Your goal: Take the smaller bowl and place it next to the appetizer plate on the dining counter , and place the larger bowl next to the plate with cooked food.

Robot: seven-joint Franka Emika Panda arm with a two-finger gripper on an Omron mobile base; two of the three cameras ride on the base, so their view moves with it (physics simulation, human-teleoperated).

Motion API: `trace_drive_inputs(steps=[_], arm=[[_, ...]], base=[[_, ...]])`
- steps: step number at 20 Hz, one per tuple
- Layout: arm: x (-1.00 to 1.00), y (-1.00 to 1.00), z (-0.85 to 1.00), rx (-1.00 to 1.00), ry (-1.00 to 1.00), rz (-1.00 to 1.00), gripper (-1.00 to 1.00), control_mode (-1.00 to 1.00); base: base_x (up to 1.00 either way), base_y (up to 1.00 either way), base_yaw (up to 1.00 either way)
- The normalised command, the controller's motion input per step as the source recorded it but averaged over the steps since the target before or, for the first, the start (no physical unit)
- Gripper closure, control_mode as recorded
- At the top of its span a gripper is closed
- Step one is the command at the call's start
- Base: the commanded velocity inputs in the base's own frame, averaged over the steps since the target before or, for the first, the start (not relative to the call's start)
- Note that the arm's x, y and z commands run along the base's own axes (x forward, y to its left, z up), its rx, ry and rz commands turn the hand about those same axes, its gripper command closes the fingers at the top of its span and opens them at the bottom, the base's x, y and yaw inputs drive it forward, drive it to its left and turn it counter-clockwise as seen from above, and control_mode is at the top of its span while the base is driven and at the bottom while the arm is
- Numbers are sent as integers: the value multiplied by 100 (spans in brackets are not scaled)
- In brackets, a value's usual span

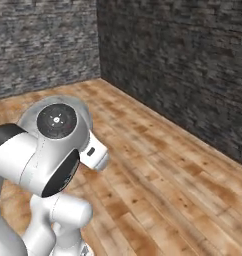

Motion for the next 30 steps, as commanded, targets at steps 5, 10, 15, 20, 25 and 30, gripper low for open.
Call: trace_drive_inputs(steps=[5, 10, 15, 20, 25, 30], arm=[[0, 0, 0, 0, 0, 0, 100, 100], [0, 0, 0, 0, 0, 0, 100, 100], [0, 0, 0, 0, 0, 0, 100, 100], [0, 0, 0, 0, 0, 0, 100, 100], [0, 0, 0, 0, 0, 0, 100, 100], [0, 0, 0, 0, 0, 0, 100, 100]], base=[[0, 70, -64], [0, 61, -67], [16, 33, -70], [17, 22, -73], [5, 28, -72], [1, 51, -70]])
